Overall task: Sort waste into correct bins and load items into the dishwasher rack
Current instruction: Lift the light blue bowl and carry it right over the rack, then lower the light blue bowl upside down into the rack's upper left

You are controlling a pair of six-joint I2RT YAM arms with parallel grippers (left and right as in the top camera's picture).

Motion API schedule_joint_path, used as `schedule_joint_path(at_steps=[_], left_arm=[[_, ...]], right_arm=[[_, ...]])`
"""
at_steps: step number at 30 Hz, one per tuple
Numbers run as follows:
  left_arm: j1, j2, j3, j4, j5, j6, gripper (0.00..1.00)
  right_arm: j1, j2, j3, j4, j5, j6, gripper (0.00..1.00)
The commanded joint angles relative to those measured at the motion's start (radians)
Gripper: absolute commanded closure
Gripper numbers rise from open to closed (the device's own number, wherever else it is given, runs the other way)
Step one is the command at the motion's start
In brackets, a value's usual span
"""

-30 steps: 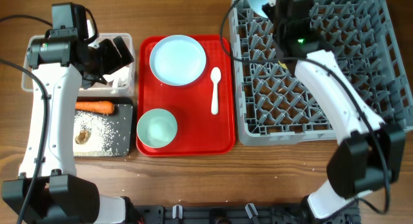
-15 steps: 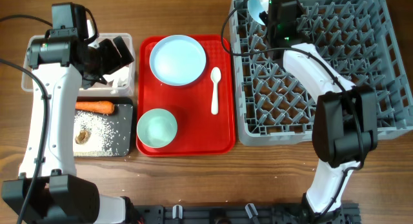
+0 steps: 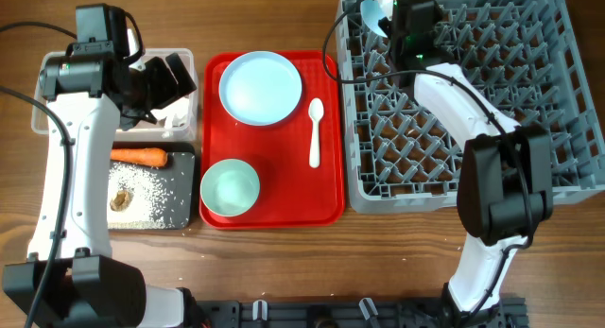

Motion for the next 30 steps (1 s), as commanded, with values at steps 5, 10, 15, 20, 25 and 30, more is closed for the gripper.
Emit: schedule_joint_path(at_steps=[5,10,15,20,25,30], left_arm=[[0.004,-0.003,0.011,0.0,0.012,-0.001,0.0],[0.004,-0.003,0.011,0.0,0.012,-0.002,0.0],[0.004,-0.003,0.011,0.0,0.012,-0.002,0.0],[0.004,-0.003,0.011,0.0,0.012,-0.002,0.0],[0.004,-0.003,0.011,0.0,0.012,-0.001,0.0],[0.004,-0.003,0.011,0.0,0.012,-0.002,0.0]], right_arm=[[0.009,0.019,-0.002,0.018,-0.016,-0.168,0.96],[0.009,0.03,-0.002,0.052,-0.004,-0.202,0.96],[0.008,0.077,-0.004,0.157,-0.004,-0.274,0.96],[0.008,0.101,-0.004,0.193,0.02,-0.349,0.96],[0.008,0.101,-0.004,0.196,0.035,-0.336,0.96],[0.008,0.101,-0.004,0.188,0.043,-0.321,0.96]])
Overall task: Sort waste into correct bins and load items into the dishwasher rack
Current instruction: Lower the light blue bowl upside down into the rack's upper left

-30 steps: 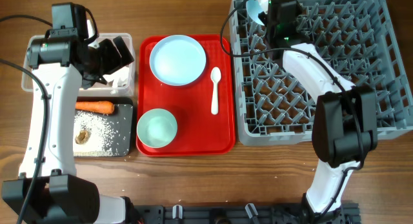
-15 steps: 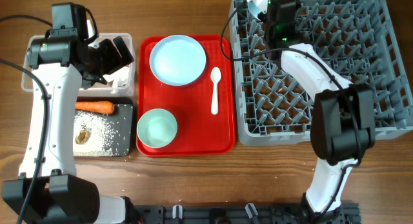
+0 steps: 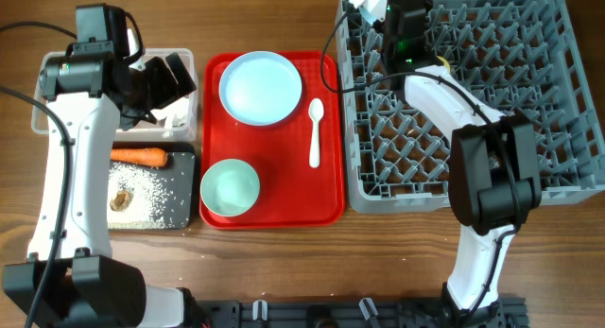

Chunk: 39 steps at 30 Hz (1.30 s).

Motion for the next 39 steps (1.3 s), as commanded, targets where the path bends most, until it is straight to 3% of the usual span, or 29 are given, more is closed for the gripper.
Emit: schedule_joint_path(at_steps=[1,9,15,21,26,39], left_arm=[[0.004,-0.003,0.011,0.0,0.012,-0.001,0.0],[0.004,-0.003,0.011,0.0,0.012,-0.001,0.0],[0.004,-0.003,0.011,0.0,0.012,-0.001,0.0],[0.004,-0.003,0.011,0.0,0.012,-0.001,0.0],[0.004,-0.003,0.011,0.0,0.012,-0.002,0.0],[0.004,-0.003,0.011,0.0,0.012,-0.001,0.0]], right_arm=[[-0.003,0.028,-0.002,-0.008,0.039,0.003,0.96],[-0.002,0.028,-0.002,-0.016,0.165,0.118,0.96],[-0.003,0.028,-0.002,-0.06,0.154,0.132,0.96],[-0.011,0.028,-0.002,-0.028,0.023,0.029,0.96],[-0.01,0.028,-0.002,0.053,0.024,-0.112,0.96],[0.005,0.028,-0.002,-0.061,0.117,-0.018,0.96]])
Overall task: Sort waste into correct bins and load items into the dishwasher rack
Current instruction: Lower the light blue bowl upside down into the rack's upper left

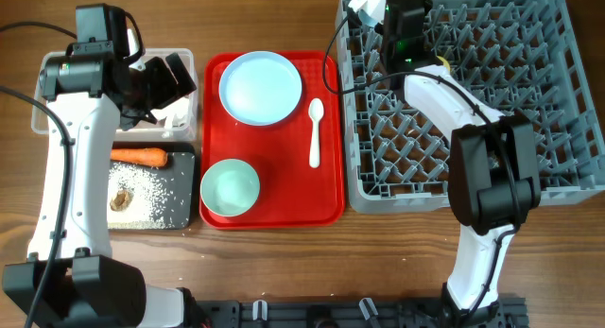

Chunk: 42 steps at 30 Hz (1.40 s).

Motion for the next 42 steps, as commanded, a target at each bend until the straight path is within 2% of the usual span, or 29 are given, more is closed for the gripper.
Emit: schedule_joint_path(at_steps=[1,7,22,25,28,30,31,32,34,37,42], left_arm=[[0.004,-0.003,0.011,0.0,0.012,-0.002,0.0],[0.004,-0.003,0.011,0.0,0.012,-0.002,0.0],[0.004,-0.003,0.011,0.0,0.012,-0.002,0.0],[0.004,-0.003,0.011,0.0,0.012,-0.002,0.0],[0.004,-0.003,0.011,0.0,0.012,-0.002,0.0],[0.004,-0.003,0.011,0.0,0.012,-0.002,0.0],[0.004,-0.003,0.011,0.0,0.012,-0.002,0.0],[0.004,-0.003,0.011,0.0,0.012,-0.002,0.0],[0.004,-0.003,0.011,0.0,0.012,-0.002,0.0],[0.004,-0.003,0.011,0.0,0.012,-0.002,0.0],[0.004,-0.003,0.011,0.0,0.012,-0.002,0.0]], right_arm=[[0.006,0.024,-0.006,-0.025,0.1,0.042,0.96],[0.017,0.024,-0.006,-0.058,0.25,0.161,0.96],[0.041,0.015,-0.006,-0.286,0.191,0.256,0.93],[0.047,0.004,-0.006,-0.317,0.185,0.263,0.82],[0.054,-0.02,-0.006,-0.359,0.156,0.263,0.65],[0.058,-0.041,-0.006,-0.383,0.145,0.265,0.48],[0.058,-0.056,-0.006,-0.395,0.145,0.268,0.3],[0.059,-0.072,-0.006,-0.407,0.141,0.27,0.18],[0.059,-0.111,-0.006,-0.452,0.106,0.272,0.06],[0.059,-0.182,-0.006,-0.563,0.044,0.274,0.02],[0.059,-0.283,-0.006,-0.653,-0.039,0.357,0.08]])
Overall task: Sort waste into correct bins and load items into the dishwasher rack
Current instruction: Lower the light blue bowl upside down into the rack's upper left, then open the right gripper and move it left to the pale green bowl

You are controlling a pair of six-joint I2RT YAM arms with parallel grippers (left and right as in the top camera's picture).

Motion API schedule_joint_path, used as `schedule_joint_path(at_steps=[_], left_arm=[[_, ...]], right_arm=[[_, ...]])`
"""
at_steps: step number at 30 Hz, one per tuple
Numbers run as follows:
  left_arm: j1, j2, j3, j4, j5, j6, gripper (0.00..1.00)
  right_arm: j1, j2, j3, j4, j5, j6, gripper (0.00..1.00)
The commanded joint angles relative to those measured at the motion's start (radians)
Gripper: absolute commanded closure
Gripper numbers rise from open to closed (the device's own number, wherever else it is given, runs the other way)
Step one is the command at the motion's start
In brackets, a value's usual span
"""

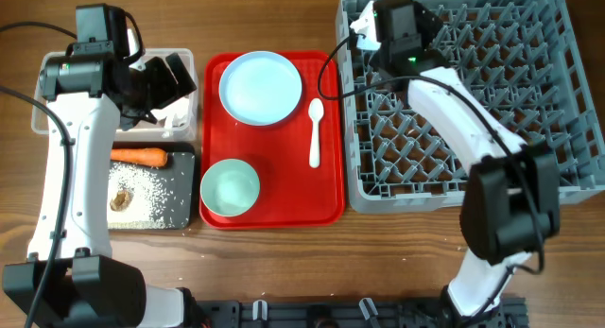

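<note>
A red tray carries a pale blue plate, a pale green bowl and a white spoon. To its right stands the grey dishwasher rack. My right gripper hangs over the rack's far left corner. A small pale piece shows at its tip, and its fingers are hidden under the wrist. Over the clear bin at the far left, my left gripper stands open and holds nothing. An orange carrot lies at the top of a black tray with rice and a food scrap.
White scraps lie in the clear bin under the left gripper. The right arm reaches from the table's front edge across the rack's left half. Bare wood lies in front of the trays and the rack.
My right gripper has moved from the rack's far left edge a little nearer the front, further over the rack's corner. The left arm and everything on the trays are unchanged.
At first my right gripper was at the rack's far left corner with a pale blue cup-like thing at its tip. Then it sat slightly left at the far rim, twice unchanged. Now it is a little nearer over the corner. The left arm stayed over the clear bin throughout.
</note>
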Motion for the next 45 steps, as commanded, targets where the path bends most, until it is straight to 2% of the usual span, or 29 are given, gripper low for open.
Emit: schedule_joint_path(at_steps=[1,3,5,6,10,13,21,29,40,45], left_arm=[[0.004,-0.003,0.011,0.0,0.012,-0.002,0.0],[0.004,-0.003,0.011,0.0,0.012,-0.002,0.0],[0.004,-0.003,0.011,0.0,0.012,-0.001,0.0],[0.004,-0.003,0.011,0.0,0.012,-0.001,0.0],[0.004,-0.003,0.011,0.0,0.012,-0.001,0.0],[0.004,-0.003,0.011,0.0,0.012,-0.002,0.0],[0.004,-0.003,0.011,0.0,0.012,-0.001,0.0],[0.004,-0.003,0.011,0.0,0.012,-0.001,0.0],[0.004,-0.003,0.011,0.0,0.012,-0.001,0.0],[0.004,-0.003,0.011,0.0,0.012,-0.001,0.0]], right_arm=[[0.004,-0.102,-0.002,-0.02,-0.107,0.097,0.13],[0.001,-0.125,-0.002,-0.014,-0.137,0.159,0.43],[-0.007,-0.127,-0.002,-0.004,-0.194,0.232,0.82],[-0.023,-0.124,-0.002,-0.004,-0.269,0.294,0.96],[-0.083,-0.11,-0.002,0.021,-0.431,0.432,0.96],[-0.145,-0.066,-0.002,0.1,-0.552,0.527,0.96],[-0.166,0.032,-0.002,0.151,-0.772,0.553,0.96],[-0.166,0.072,-0.002,0.159,-0.776,0.555,0.96],[-0.166,0.072,-0.002,-0.097,-0.778,0.557,0.96],[-0.166,0.015,0.0,-0.052,-0.778,0.582,0.96]])
